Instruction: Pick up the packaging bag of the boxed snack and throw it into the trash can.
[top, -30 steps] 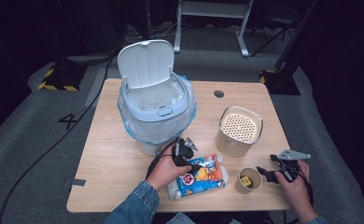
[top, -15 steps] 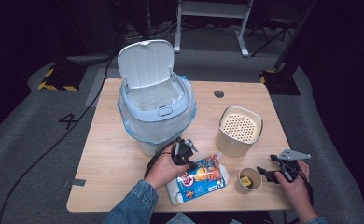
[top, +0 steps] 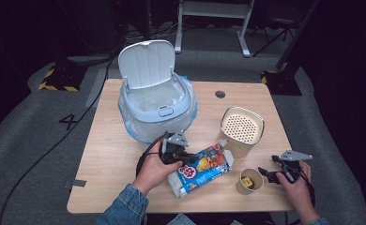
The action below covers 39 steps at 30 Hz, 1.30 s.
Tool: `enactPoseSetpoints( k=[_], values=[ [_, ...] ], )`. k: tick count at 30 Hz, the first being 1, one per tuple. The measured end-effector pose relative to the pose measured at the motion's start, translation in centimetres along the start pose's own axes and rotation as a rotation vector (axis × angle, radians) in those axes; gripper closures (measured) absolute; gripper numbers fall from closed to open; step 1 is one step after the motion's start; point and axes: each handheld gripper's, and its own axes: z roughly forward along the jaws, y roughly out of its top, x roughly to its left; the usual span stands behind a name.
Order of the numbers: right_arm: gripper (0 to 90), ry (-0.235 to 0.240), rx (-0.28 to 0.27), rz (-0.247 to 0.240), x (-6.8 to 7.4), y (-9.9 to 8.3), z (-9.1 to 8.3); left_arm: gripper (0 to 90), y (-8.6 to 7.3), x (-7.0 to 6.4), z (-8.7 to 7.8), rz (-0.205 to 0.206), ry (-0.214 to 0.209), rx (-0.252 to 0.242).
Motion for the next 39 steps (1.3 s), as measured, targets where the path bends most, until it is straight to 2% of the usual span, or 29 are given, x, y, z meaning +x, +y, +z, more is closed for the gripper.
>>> enactPoseSetpoints(
  k=[12, 16, 24, 29, 33, 39],
  values=[
    [13.1, 0.000, 0.000, 0.000, 0.0, 0.0, 0.0, 89.0, 1.8, -0.7, -2.7, 0.023, 0.032, -0.144],
    [13.1, 0.000, 0.000, 0.000, 0.0, 0.0, 0.0, 89.0, 2.6, -0.9, -3.6, 0.033, 0.058, -0.195],
    [14.7, -0.005, -0.004, -0.001, 0.1, -0.1, -0.1, 89.1, 4.3, -1.3, -5.5, 0.050, 0.081, -0.258],
    [14.7, -0.006, -0.004, 0.003, 0.2, -0.1, -0.1, 89.1, 5.1, -1.2, -6.9, 0.064, 0.118, -0.298],
    [14.7, -0.004, -0.003, 0.005, 0.2, -0.1, -0.1, 89.1, 5.5, -1.2, -8.2, 0.058, 0.154, -0.343],
    [14.7, -0.005, -0.003, 0.005, 0.2, -0.1, -0.1, 89.0, 6.3, -1.1, -10.0, 0.034, 0.206, -0.445]
  ],
)
